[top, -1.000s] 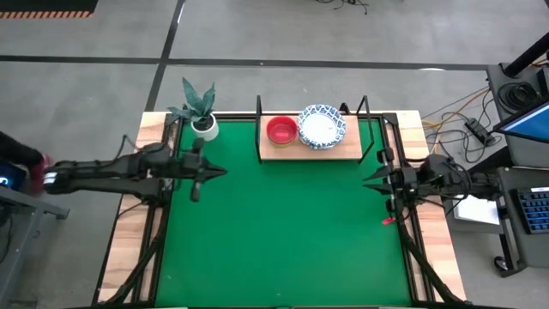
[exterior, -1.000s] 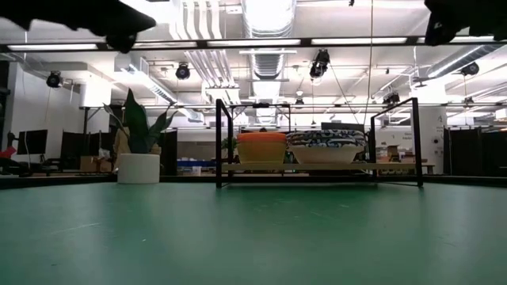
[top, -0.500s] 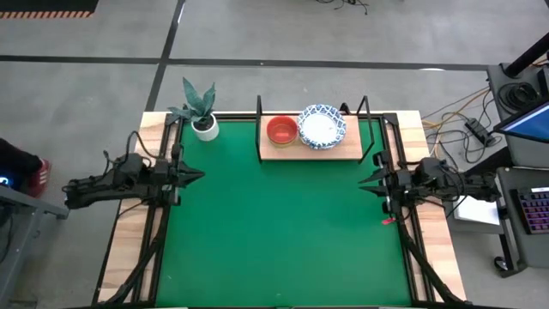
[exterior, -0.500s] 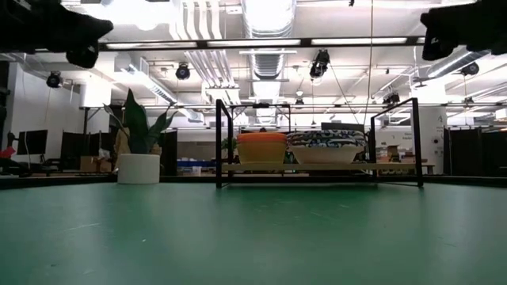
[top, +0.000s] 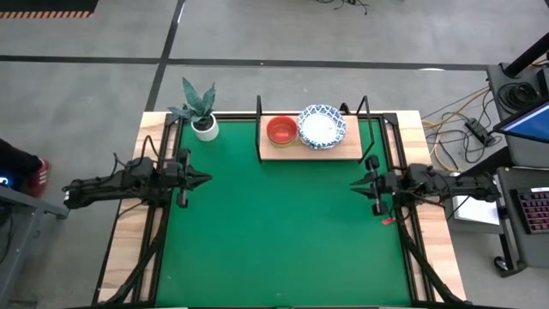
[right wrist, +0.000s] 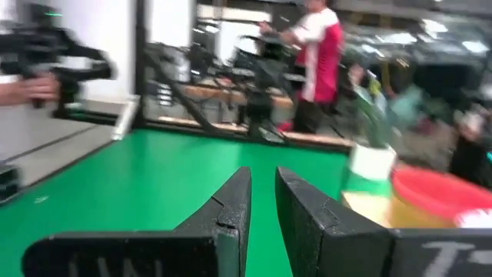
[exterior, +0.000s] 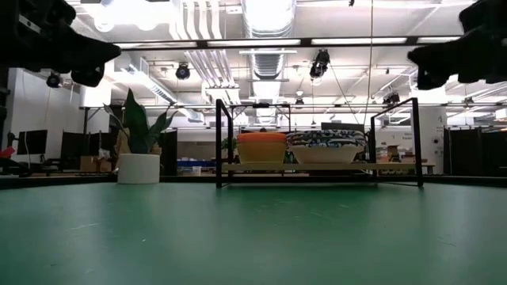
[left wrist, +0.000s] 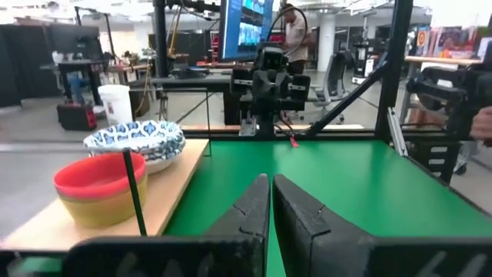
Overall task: Place and stack bowls onto a shelf
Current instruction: Return to Home Position
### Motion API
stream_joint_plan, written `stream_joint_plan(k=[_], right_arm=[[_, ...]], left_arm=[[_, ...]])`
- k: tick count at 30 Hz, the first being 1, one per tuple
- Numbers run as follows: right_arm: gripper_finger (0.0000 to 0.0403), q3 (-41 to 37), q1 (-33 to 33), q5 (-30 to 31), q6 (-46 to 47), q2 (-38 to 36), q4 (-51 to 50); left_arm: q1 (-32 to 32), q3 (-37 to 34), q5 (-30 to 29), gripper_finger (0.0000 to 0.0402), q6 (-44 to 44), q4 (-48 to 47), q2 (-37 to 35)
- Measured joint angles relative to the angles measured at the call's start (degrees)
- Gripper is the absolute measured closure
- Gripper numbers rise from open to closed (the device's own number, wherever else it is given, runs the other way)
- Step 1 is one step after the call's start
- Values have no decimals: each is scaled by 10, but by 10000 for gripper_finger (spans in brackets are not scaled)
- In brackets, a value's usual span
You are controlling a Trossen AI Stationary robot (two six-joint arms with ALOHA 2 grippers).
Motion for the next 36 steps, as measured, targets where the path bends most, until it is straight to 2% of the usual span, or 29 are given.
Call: stream_joint_plan(k=[4, 6, 10, 36], right_arm=[[351, 0, 0, 79, 32, 0, -21], [351, 0, 0, 94, 31, 0, -21], [351, 0, 0, 95, 20, 0, -20], [351, 0, 0, 96, 20, 1, -20]], left_arm=[[0, -8, -9, 401, -53, -3, -1], [0, -10, -15, 401, -53, -5, 0], [0, -11, -20, 401, -13, -10, 6], [0, -11, -20, 401, -10, -10, 12]])
